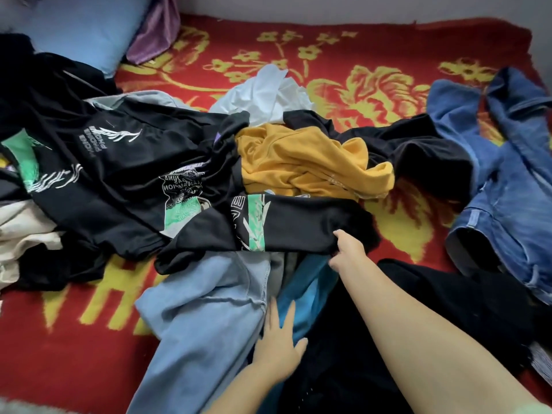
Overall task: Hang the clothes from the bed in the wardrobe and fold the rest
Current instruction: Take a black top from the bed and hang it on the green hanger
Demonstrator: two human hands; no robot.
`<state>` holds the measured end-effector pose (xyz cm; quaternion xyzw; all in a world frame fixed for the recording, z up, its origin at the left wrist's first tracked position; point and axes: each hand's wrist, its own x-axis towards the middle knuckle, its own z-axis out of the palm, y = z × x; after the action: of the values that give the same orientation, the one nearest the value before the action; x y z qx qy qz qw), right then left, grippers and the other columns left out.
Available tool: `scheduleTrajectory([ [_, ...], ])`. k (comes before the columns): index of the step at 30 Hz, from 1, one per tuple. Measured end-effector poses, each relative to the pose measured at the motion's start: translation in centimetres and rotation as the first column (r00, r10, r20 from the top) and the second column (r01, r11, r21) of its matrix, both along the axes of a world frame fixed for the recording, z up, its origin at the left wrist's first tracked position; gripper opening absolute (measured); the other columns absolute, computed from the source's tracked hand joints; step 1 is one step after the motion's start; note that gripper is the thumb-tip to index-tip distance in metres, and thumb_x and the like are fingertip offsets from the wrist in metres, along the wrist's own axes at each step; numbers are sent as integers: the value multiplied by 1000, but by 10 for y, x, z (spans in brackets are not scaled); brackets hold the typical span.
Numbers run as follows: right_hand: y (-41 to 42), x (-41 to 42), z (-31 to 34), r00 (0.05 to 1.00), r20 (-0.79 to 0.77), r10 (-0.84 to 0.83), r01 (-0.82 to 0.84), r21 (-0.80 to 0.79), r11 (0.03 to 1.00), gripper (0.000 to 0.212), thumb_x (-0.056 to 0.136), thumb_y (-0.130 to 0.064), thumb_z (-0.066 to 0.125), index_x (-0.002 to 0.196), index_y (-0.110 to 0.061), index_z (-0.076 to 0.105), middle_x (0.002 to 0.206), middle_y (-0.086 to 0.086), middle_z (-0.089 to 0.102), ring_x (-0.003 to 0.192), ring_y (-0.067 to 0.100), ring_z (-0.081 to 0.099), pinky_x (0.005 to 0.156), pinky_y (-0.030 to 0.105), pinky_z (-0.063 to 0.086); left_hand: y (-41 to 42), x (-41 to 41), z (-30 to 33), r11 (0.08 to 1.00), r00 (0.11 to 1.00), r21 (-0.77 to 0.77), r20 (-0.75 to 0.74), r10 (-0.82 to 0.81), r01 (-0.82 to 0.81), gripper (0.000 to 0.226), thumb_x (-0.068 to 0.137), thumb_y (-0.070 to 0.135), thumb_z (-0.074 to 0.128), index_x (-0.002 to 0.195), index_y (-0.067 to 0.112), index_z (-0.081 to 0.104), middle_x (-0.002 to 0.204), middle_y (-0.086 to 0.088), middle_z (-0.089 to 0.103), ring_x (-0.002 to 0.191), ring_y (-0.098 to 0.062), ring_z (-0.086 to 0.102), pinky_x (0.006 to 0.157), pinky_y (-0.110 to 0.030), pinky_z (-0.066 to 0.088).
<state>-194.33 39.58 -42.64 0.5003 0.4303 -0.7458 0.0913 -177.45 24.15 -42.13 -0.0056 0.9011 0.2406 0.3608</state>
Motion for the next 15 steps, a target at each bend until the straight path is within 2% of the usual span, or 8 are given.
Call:
scheduleTrajectory([
  [2, -7, 7, 3, 999, -4, 37, -37, -16, 999, 11, 84, -15, 54, 90, -10, 63, 113, 15, 67, 97, 32, 66, 87, 52, 52, -6, -13, 3, 970, 982, 157, 55, 180, -187, 70, 96, 45, 44, 153, 18, 13, 160, -10, -6, 148, -21, -2, 118, -32, 9],
  [4, -14, 30, 29, 991, -24, 133, -132, 27, 991, 17, 92, -14, 46, 92, -10, 62, 104, 14, 67, 92, 32, 64, 86, 47, 53, -7, -37, 26, 759, 846, 373, 228, 483, -534, 61, 92, 53, 47, 142, 18, 41, 152, -2, 33, 139, -17, 31, 115, -32, 23],
  [5, -15, 44, 40, 978, -36, 203, -200, 88, 976, 19, 95, -12, 43, 90, -10, 61, 99, 14, 65, 88, 30, 63, 81, 40, 54, -8, -51, 42, 530, 707, 474, 387, 592, -703, 54, 92, 57, 45, 133, 22, 48, 142, 4, 46, 130, -15, 43, 110, -33, 31],
  [7, -15, 76, 70, 927, -34, 373, -357, 227, 906, 22, 97, -11, 40, 88, -9, 60, 92, 15, 63, 79, 25, 59, 66, 30, 48, -16, -76, 73, -15, 421, 523, 702, 574, -852, 46, 97, 54, 37, 128, 23, 49, 129, 2, 55, 122, -18, 51, 101, -34, 38],
  [9, -8, 106, 97, 856, -29, 516, -492, 256, 832, 21, 98, -12, 40, 91, -10, 60, 89, 15, 62, 75, 21, 58, 63, 29, 45, -29, -94, 99, -346, 250, 457, 828, 502, -819, 49, 98, 50, 37, 131, 15, 47, 129, -7, 54, 125, -23, 49, 103, -36, 39],
  [11, 4, 130, 116, 802, -36, 596, -582, 179, 793, 20, 99, -11, 40, 99, -11, 61, 89, 10, 66, 80, 22, 61, 70, 34, 51, -39, -103, 116, -452, 140, 389, 860, 491, -803, 53, 98, 49, 39, 129, 7, 49, 126, -10, 55, 124, -26, 50, 100, -36, 40],
  [13, 17, 149, 127, 751, -38, 659, -653, 99, 750, 22, 98, -6, 41, 106, -7, 62, 95, 13, 66, 89, 28, 61, 81, 42, 50, -44, -104, 126, -470, 91, 342, 874, 478, -814, 51, 97, 49, 42, 115, 4, 58, 111, -13, 63, 106, -29, 59, 90, -40, 45],
  [15, 25, 165, 133, 688, -13, 726, -725, 40, 687, 24, 97, -5, 40, 102, -8, 63, 92, 15, 66, 89, 28, 60, 77, 39, 49, -45, -101, 133, -439, 53, 327, 847, 529, -837, 44, 95, 45, 50, 111, 5, 62, 106, -16, 65, 93, -31, 63, 78, -44, 50],
])
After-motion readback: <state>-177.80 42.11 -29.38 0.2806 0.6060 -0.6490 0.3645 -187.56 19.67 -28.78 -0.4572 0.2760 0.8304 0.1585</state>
